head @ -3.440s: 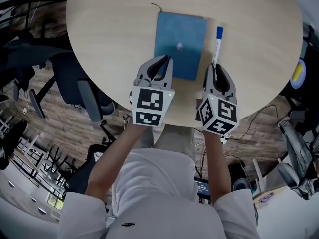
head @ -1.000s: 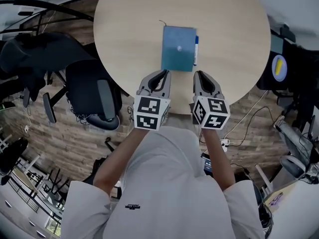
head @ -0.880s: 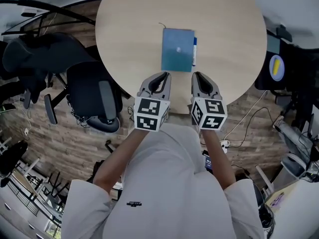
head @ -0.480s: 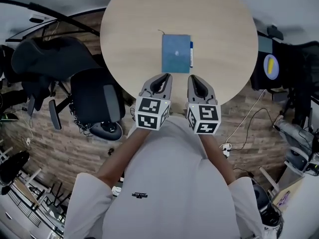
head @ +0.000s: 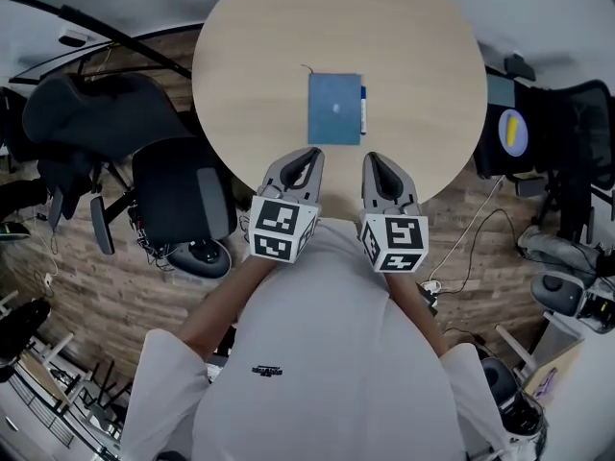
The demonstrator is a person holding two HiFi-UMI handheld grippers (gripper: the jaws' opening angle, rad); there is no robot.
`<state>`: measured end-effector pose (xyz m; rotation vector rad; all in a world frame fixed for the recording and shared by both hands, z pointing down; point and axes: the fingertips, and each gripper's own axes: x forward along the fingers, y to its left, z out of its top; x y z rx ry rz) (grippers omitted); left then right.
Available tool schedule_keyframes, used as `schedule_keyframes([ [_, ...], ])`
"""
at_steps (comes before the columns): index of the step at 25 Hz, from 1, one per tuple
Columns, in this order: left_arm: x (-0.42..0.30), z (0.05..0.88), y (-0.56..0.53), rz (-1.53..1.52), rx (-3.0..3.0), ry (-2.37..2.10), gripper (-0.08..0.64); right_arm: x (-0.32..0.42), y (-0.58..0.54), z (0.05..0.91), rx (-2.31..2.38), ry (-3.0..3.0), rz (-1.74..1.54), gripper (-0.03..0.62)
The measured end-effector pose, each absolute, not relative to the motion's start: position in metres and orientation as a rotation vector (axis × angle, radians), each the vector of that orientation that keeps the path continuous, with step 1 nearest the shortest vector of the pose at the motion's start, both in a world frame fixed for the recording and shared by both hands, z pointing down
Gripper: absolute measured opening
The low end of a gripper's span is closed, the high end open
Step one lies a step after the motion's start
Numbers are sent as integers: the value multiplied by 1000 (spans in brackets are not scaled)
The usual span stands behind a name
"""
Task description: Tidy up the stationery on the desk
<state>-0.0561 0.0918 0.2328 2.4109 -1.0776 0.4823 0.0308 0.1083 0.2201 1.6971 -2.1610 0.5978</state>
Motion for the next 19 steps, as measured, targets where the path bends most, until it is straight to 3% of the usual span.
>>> schedule_keyframes([
  [19, -55, 245, 88, 444, 2386, -1075, 26, 44, 117, 230, 1688, -2096, 581, 32],
])
